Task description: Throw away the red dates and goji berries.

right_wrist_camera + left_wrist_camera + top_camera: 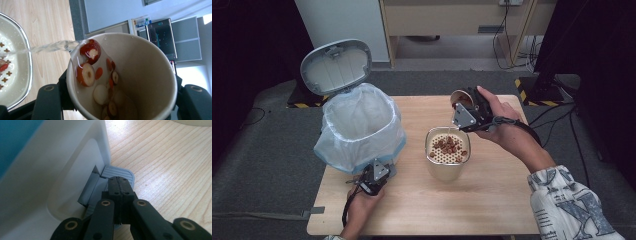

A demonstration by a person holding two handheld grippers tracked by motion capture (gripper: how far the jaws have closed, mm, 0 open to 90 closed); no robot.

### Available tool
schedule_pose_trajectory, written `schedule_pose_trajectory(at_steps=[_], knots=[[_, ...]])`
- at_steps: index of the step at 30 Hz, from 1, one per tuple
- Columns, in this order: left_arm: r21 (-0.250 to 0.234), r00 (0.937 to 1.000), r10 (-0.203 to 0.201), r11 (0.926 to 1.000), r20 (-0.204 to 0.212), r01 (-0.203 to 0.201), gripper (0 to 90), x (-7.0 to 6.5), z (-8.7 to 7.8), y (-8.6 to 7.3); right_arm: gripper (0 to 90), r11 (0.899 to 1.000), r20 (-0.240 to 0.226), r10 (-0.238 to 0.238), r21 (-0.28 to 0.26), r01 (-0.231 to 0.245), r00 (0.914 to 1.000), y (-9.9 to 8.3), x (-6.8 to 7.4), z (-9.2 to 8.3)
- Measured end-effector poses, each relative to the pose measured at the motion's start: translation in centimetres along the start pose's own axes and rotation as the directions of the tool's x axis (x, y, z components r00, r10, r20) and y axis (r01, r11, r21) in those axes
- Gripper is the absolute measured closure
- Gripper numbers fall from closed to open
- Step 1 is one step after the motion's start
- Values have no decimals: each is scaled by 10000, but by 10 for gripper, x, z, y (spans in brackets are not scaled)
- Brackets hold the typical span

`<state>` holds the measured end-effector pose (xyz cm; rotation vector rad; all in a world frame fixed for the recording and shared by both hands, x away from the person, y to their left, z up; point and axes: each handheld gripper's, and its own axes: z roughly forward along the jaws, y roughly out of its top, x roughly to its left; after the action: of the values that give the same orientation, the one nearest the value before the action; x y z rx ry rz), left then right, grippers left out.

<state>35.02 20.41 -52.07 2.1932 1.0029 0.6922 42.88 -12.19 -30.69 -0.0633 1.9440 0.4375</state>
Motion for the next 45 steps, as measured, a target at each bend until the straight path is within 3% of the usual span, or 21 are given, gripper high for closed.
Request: schedule_pose_trajectory(at_steps=[4, 7, 34, 45], knots=[[1, 10000, 0, 10000, 0, 0, 898, 0, 0, 0, 344, 9993, 74, -334, 145, 333, 9994, 1, 1, 1], [-2, 10000, 4, 10000, 2, -4, 898, 0, 0, 0, 345, 9998, -9, -171, 70, 171, 9999, 1, -1, 1], [-16, 10000, -33, 10000, 11, 33, 898, 0, 0, 0, 347, 9961, 30, -842, 252, 841, 9964, -4, -8, 3], [-4, 10000, -38, 10000, 11, 38, 898, 0, 0, 0, 349, 9861, 332, -1625, 402, 1612, 9861, 6, -18, -3]])
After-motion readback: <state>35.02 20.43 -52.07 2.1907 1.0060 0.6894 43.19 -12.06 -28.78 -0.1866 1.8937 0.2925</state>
